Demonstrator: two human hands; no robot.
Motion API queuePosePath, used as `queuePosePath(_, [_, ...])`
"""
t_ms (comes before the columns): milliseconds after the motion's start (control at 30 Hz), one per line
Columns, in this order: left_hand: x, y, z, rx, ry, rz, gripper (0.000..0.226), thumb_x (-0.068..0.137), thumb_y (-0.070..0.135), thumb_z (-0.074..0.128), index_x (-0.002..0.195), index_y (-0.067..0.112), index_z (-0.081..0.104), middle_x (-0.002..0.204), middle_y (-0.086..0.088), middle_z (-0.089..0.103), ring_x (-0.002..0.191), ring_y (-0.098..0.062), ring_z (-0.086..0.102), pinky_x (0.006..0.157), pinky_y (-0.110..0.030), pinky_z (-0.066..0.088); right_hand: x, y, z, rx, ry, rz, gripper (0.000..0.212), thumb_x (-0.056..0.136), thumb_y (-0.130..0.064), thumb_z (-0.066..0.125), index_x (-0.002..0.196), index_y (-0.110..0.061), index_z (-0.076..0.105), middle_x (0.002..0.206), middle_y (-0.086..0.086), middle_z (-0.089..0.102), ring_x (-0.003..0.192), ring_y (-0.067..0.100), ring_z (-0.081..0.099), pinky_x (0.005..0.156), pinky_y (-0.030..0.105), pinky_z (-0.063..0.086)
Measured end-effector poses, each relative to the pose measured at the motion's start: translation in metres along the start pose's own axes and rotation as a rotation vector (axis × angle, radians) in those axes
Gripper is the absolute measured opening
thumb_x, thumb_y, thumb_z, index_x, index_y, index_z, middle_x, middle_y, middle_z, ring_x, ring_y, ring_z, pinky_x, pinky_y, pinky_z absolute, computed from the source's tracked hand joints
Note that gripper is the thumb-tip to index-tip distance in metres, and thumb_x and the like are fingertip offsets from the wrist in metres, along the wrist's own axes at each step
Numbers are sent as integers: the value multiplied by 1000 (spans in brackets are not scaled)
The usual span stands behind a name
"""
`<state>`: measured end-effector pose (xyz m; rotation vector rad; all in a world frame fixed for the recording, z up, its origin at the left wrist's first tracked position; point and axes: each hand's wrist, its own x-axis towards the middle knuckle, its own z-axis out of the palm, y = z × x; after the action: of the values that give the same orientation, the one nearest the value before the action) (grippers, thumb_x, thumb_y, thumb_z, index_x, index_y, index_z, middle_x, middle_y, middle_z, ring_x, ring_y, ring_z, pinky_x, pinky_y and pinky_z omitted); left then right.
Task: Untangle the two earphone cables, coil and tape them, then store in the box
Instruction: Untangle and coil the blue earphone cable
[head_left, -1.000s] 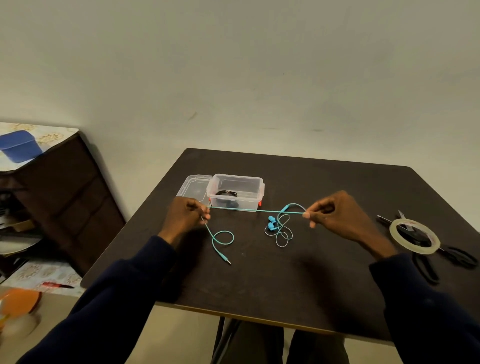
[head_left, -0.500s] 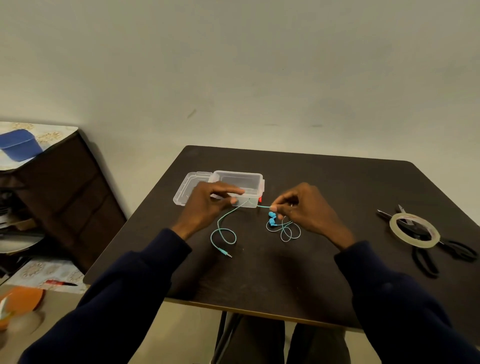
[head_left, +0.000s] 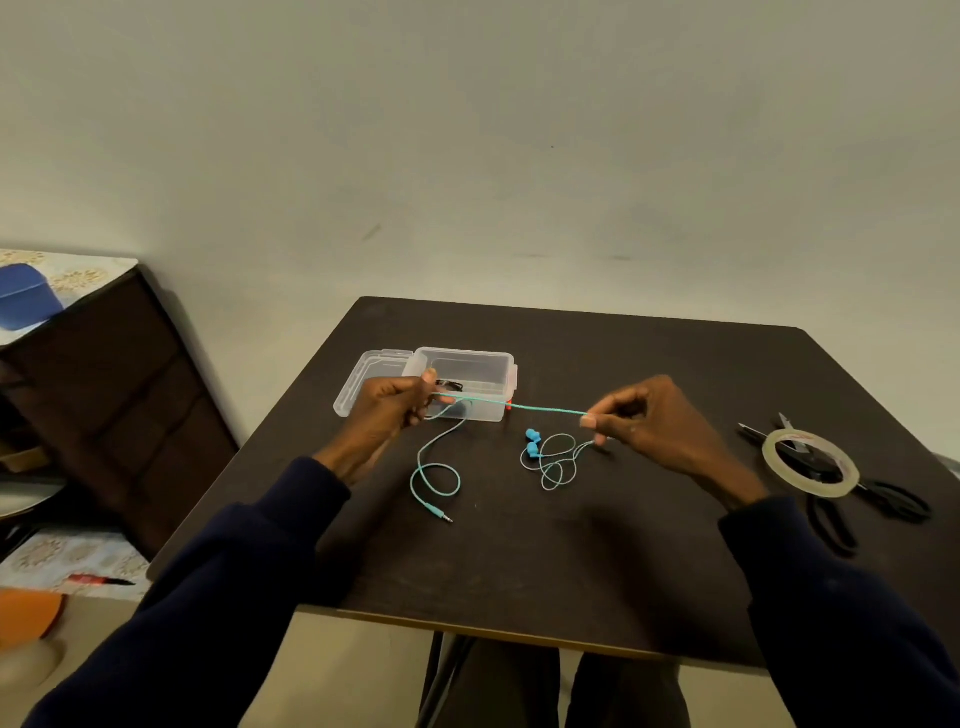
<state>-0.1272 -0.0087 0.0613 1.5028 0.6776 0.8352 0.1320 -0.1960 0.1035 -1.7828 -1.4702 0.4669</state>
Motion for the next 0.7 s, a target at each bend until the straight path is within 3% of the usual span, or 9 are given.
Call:
queuePosePath(100, [2,-10,-18,146,64,-96,28,94,26,66,73,13,78,59,3,64,61,-9,49,58,-20,41,-3,6,-17,7,51,8,12,86,-25,75,84,-14,80,67,-1,75,53,9,60,54,20,45])
queuePosePath(200, [3,-21,-22,418,60,-108,15,91,21,71,79,16,77,72,2,71,68,-11,59,65,-23,46,0,4,-21,-39,82,-7,13,86,-30,74,79,-19,79,67,-4,74,56,16,63,57,29,50])
queuePosePath(233, [2,-22,-19,487,54,-65,5,88,18,75,84,18,78,81,3,73,74,-8,63,69,-20,47,2,2,-17,-59,87,-20,12,86,-31,74,77,-23,78,68,-5,74,60,15,68,61,28,53])
queuePosePath(333, [-4,-19,-1,646,89,156,21,78,17,84,97,25,79,101,12,71,89,-1,63,73,-4,43,11,-7,0,-114,101,-69,7,86,-31,73,79,-28,75,68,-7,73,65,3,69,64,15,54])
queuePosePath(467, [-1,-3,22,845,17,366,31,79,37,81,109,32,76,119,14,68,113,-8,54,90,-16,39,25,-21,19,-135,88,-94,8,86,-28,74,86,-21,77,68,-8,71,58,-4,63,54,7,45])
queuePosePath(533, [-2,9,37,794,-70,403,37,82,37,77,118,31,72,119,16,67,105,-3,53,86,-15,40,31,-28,25,-151,45,-116,8,87,-27,74,87,-20,78,68,-9,72,59,-1,64,55,8,46])
queuePosePath(600, [-5,22,54,674,-218,370,38,85,33,76,122,31,70,105,23,67,89,-1,60,76,-17,47,34,-33,29,-156,12,-147,7,87,-25,74,86,-20,79,68,-9,72,61,3,65,56,11,48])
queuePosePath(700, [-5,25,72,576,-302,359,25,89,24,73,113,20,76,92,8,77,79,-9,68,70,-25,55,35,-34,30,-137,9,-161,7,86,-23,75,85,-18,80,69,-7,74,62,5,68,59,17,53])
